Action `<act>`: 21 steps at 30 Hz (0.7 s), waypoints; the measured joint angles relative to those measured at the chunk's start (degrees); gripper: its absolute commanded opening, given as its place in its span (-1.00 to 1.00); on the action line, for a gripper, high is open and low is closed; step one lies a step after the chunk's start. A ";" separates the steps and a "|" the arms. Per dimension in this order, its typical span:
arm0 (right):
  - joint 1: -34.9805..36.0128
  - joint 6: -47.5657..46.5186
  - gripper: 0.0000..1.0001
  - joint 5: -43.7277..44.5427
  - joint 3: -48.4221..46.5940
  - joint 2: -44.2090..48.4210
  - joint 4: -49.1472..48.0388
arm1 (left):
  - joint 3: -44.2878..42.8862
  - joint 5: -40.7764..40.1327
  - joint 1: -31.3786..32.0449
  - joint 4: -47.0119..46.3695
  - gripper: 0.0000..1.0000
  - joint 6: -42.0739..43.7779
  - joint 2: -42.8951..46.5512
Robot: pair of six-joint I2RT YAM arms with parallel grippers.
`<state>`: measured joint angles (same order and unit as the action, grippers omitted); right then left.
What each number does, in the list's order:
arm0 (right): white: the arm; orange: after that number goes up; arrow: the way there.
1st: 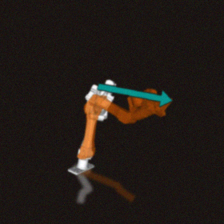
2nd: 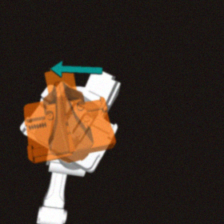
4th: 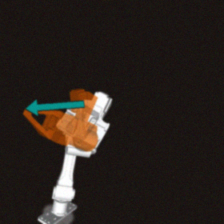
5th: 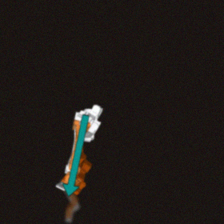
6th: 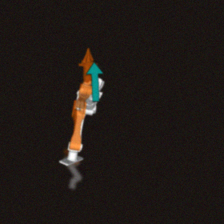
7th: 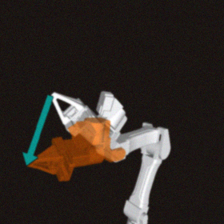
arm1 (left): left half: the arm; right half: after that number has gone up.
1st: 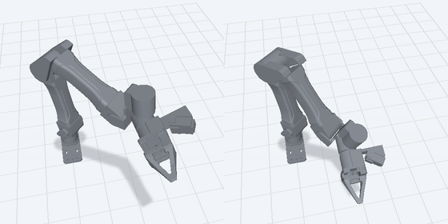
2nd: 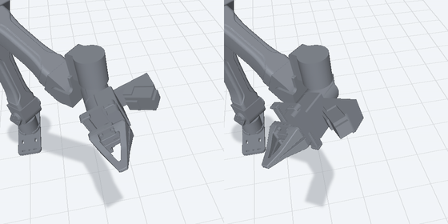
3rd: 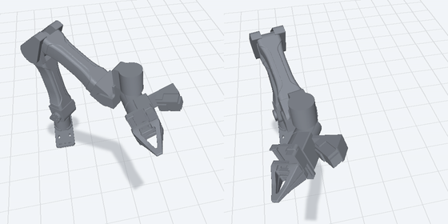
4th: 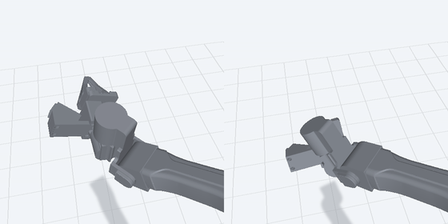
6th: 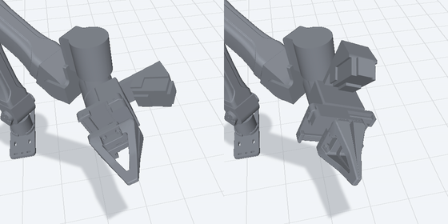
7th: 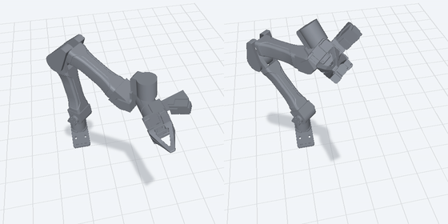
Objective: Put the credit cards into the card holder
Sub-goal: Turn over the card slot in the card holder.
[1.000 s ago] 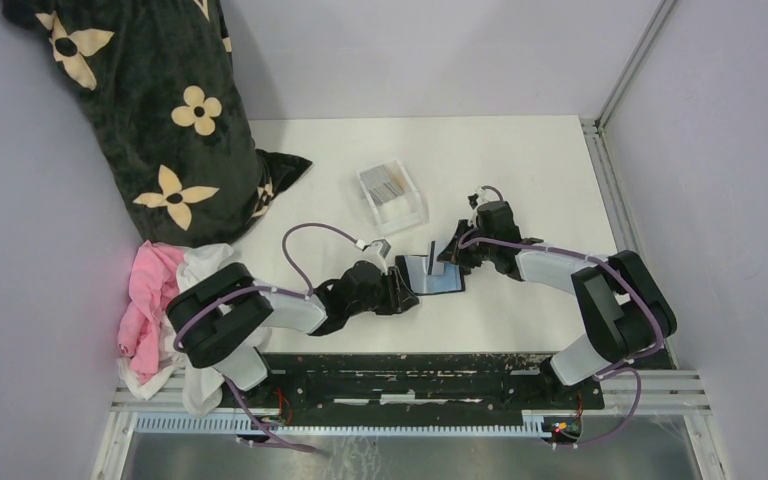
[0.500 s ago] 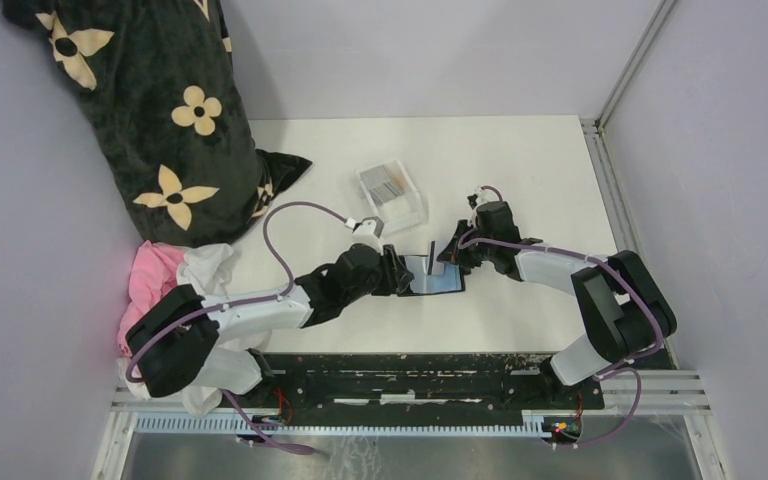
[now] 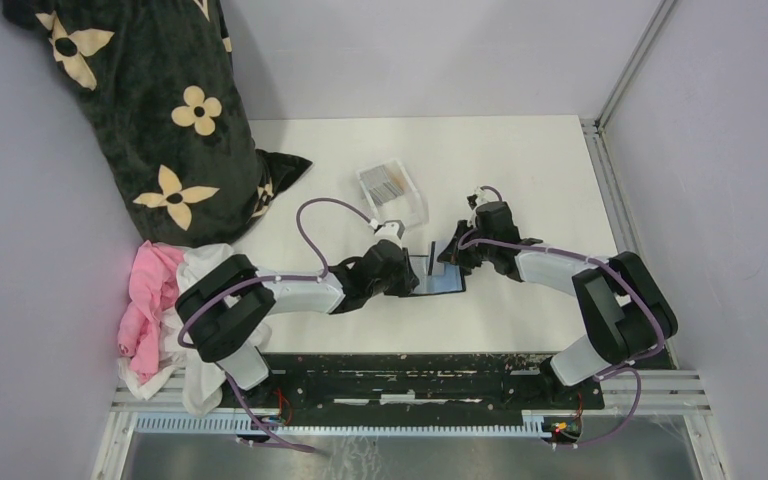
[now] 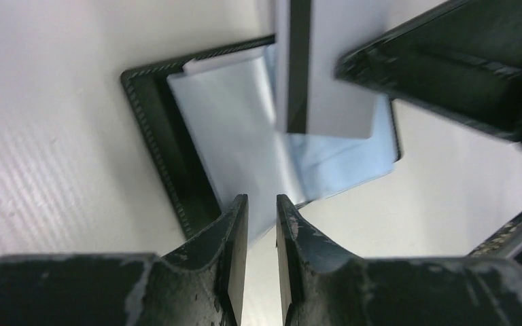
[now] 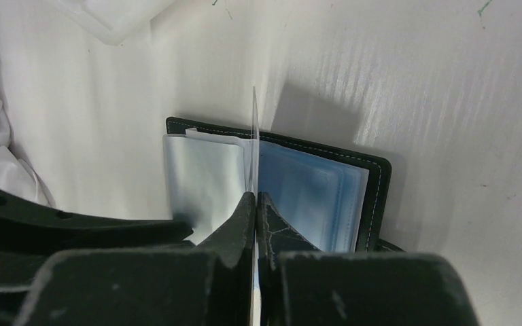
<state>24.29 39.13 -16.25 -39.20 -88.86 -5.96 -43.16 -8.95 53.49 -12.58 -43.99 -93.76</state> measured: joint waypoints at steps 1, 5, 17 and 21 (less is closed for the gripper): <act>0.02 0.00 -0.99 0.00 0.00 0.22 0.22 | 0.85 -0.04 0.00 -0.07 -0.43 0.00 -0.02; 0.09 -0.22 -0.98 -0.02 0.00 1.31 1.11 | 4.66 -0.50 0.00 -1.97 -0.44 -0.07 0.02; 0.57 -0.63 -0.99 -0.44 0.68 1.79 1.64 | 5.68 -1.49 0.26 -4.31 -0.46 -0.07 0.00; 1.46 -0.42 -0.98 -0.87 1.64 2.40 1.49 | 5.68 -1.62 0.26 -4.63 -0.47 -0.07 -0.20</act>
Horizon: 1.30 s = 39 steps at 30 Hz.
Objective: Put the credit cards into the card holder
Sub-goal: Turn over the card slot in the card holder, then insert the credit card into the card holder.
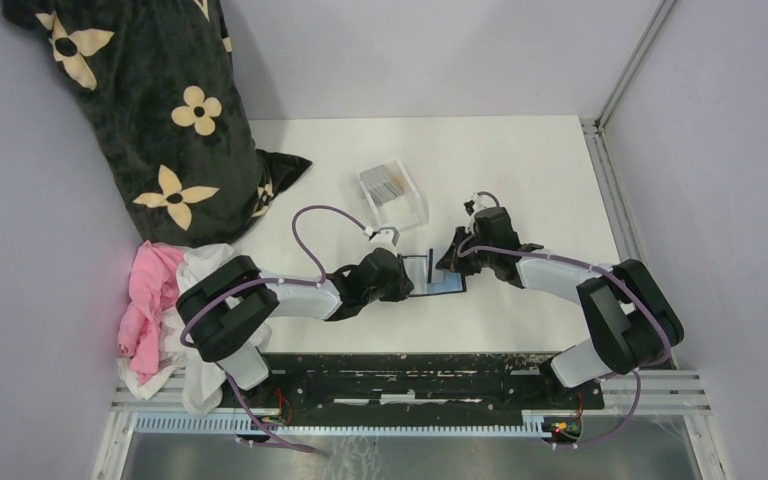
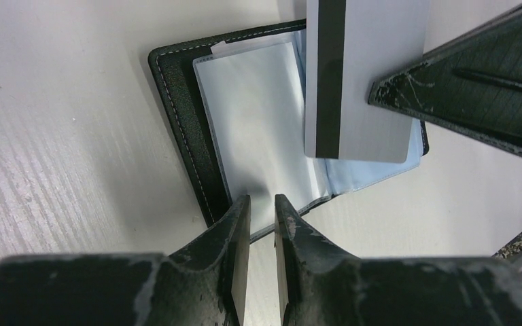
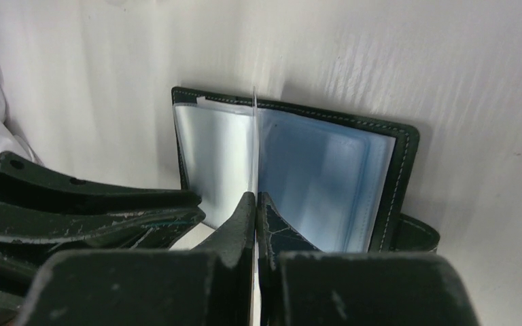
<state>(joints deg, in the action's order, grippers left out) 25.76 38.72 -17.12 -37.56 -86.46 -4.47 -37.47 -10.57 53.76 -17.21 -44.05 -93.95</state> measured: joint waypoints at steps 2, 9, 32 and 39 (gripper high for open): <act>0.44 0.07 -0.99 -0.31 0.63 0.68 -0.13 | 0.00 -0.11 0.00 -0.37 -0.46 0.00 -0.17; 1.11 0.31 -0.98 -0.83 1.77 1.55 -0.22 | 0.07 -0.46 0.00 -0.55 -0.47 0.02 -0.20; 1.14 3.65 -0.99 -6.88 2.58 10.19 1.60 | 13.51 3.91 -3.52 -20.96 0.08 0.04 7.72; 1.14 5.05 -0.99 -8.39 4.70 10.19 0.61 | 17.29 5.35 -3.91 -27.74 0.07 0.02 12.68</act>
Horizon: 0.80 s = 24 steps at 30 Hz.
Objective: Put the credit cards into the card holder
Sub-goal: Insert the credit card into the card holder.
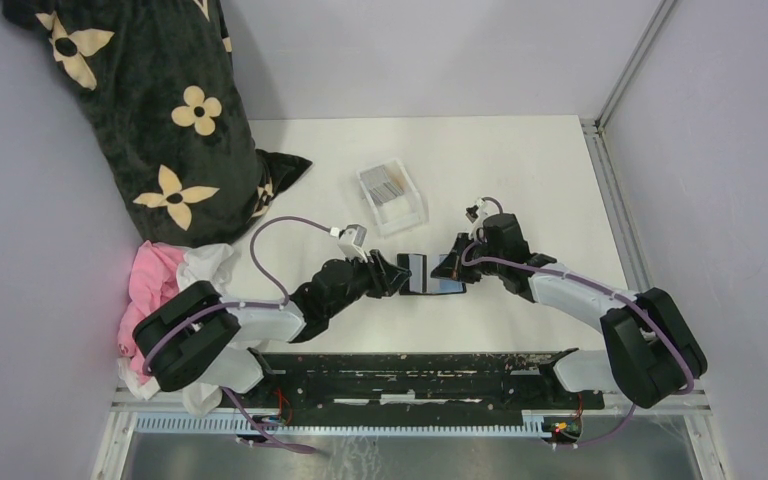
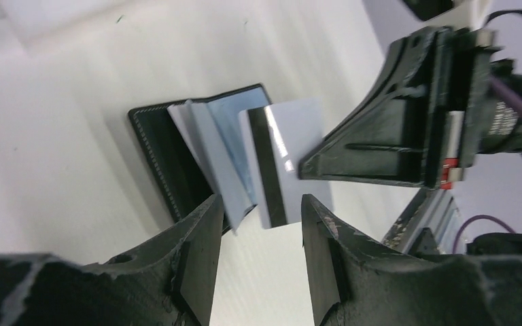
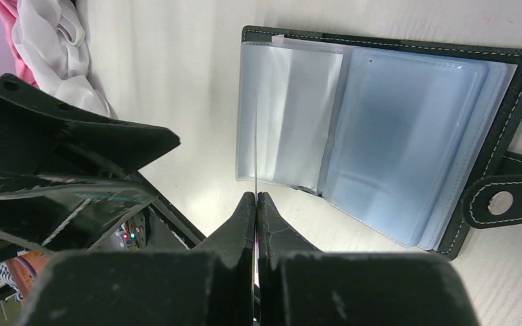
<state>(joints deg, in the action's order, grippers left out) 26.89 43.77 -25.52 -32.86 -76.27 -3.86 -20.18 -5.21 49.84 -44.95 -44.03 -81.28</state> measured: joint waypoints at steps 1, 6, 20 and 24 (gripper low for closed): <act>0.00 0.15 -0.99 -0.17 0.04 0.04 -0.02 | -0.02 0.28 0.00 -0.57 0.07 0.00 0.85; 0.00 1.44 -0.99 -1.27 0.13 0.72 -1.31 | -0.48 2.03 -0.02 -1.95 0.08 -0.02 1.84; -0.35 6.49 -0.99 -5.77 2.43 2.51 -7.06 | -0.83 8.63 -3.96 -11.19 0.12 -4.70 -4.57; -0.39 8.13 -0.99 -6.84 3.56 2.51 -9.44 | -0.74 10.45 -4.52 -15.47 0.10 -6.69 -6.97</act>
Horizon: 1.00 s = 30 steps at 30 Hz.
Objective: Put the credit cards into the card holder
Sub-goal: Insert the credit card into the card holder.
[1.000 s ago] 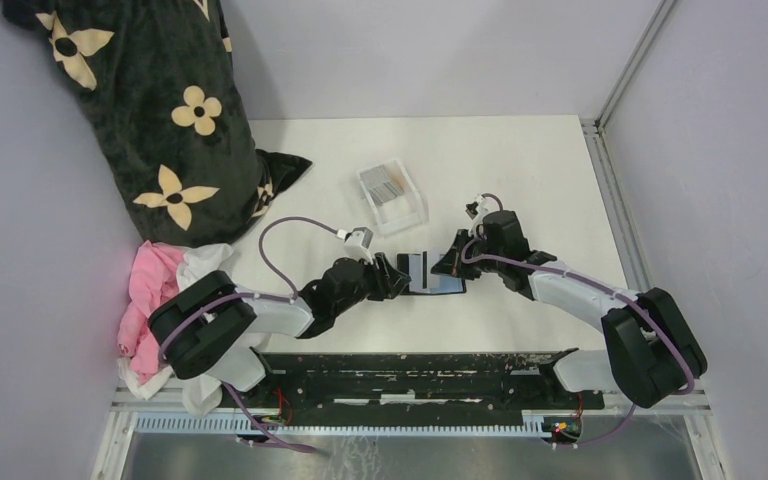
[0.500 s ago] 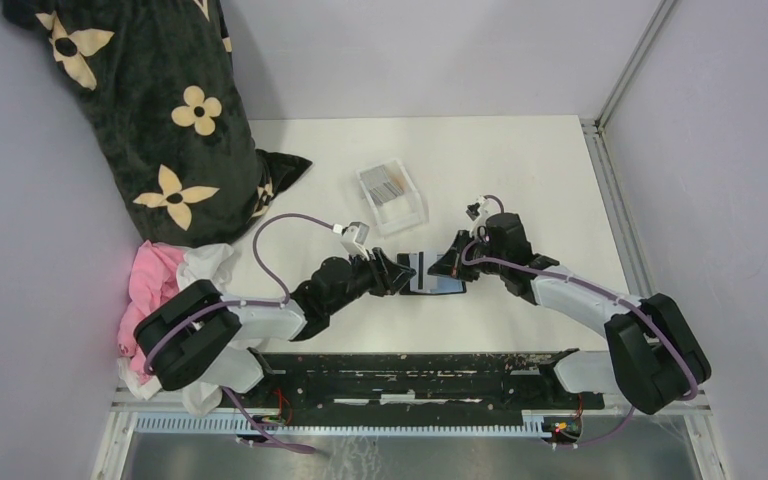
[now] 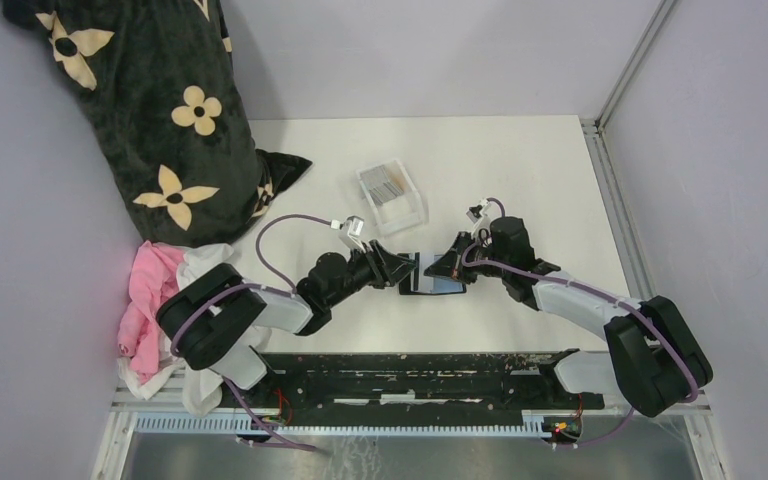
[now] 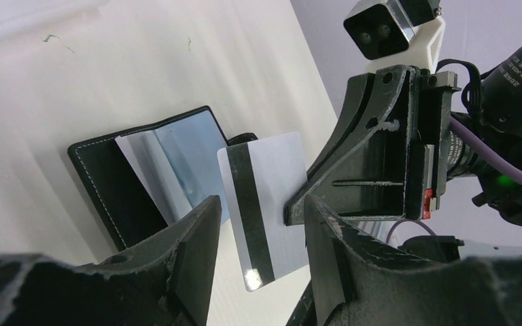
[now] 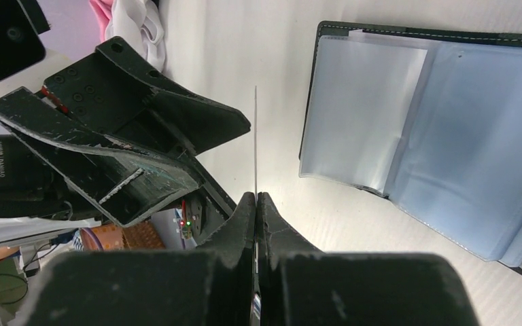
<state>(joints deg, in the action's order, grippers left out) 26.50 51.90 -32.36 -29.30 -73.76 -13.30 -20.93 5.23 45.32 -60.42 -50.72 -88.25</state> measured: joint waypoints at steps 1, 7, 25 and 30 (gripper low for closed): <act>0.00 0.48 -0.99 -0.24 0.20 0.00 -0.42 | 0.04 0.48 -0.07 -0.85 0.10 -0.42 -0.57; 0.00 2.49 -0.99 -1.57 0.96 0.00 -3.41 | 1.16 2.69 -0.94 -6.84 0.05 -3.41 -3.78; -0.39 6.36 -0.99 -3.91 1.92 -2.97 -10.03 | 2.64 7.17 -3.32 -21.35 -0.46 -9.42 -12.70; -0.42 6.88 -0.99 -4.24 2.01 -3.23 -10.19 | 2.58 8.61 -3.74 -24.11 -0.48 -10.45 -15.63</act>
<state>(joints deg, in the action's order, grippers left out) 26.09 58.78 -36.60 -27.29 -76.99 -23.49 -18.35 13.85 41.58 -84.53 -61.17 -103.88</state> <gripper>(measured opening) 0.014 0.269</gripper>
